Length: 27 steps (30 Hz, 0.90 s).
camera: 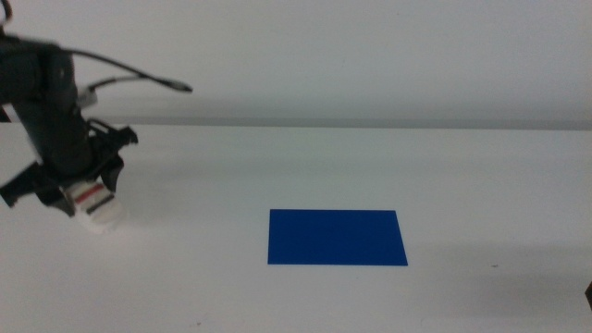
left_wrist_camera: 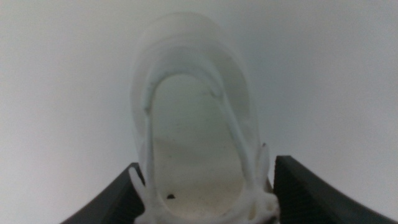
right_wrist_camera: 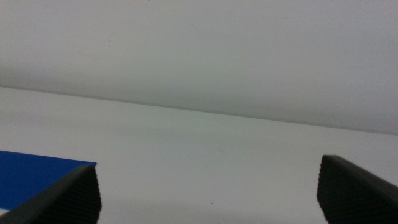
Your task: Use one arm to grab the shoe from the table and place it on the mat.
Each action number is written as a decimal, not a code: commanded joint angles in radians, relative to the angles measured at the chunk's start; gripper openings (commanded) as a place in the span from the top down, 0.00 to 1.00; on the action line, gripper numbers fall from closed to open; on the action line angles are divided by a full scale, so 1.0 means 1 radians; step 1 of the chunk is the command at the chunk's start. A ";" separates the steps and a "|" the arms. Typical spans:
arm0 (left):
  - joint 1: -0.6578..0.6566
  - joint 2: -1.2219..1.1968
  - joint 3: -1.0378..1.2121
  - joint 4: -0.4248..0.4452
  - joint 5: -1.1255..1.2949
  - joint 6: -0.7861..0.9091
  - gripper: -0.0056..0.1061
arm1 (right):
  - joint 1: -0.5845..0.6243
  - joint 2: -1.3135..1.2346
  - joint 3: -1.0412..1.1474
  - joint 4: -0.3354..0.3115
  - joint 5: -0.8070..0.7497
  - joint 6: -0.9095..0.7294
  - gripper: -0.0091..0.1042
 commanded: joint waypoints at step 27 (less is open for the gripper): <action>-0.828 0.444 -0.726 -0.090 0.298 -0.351 0.97 | 0.000 -0.038 0.043 -0.001 -0.007 0.000 0.10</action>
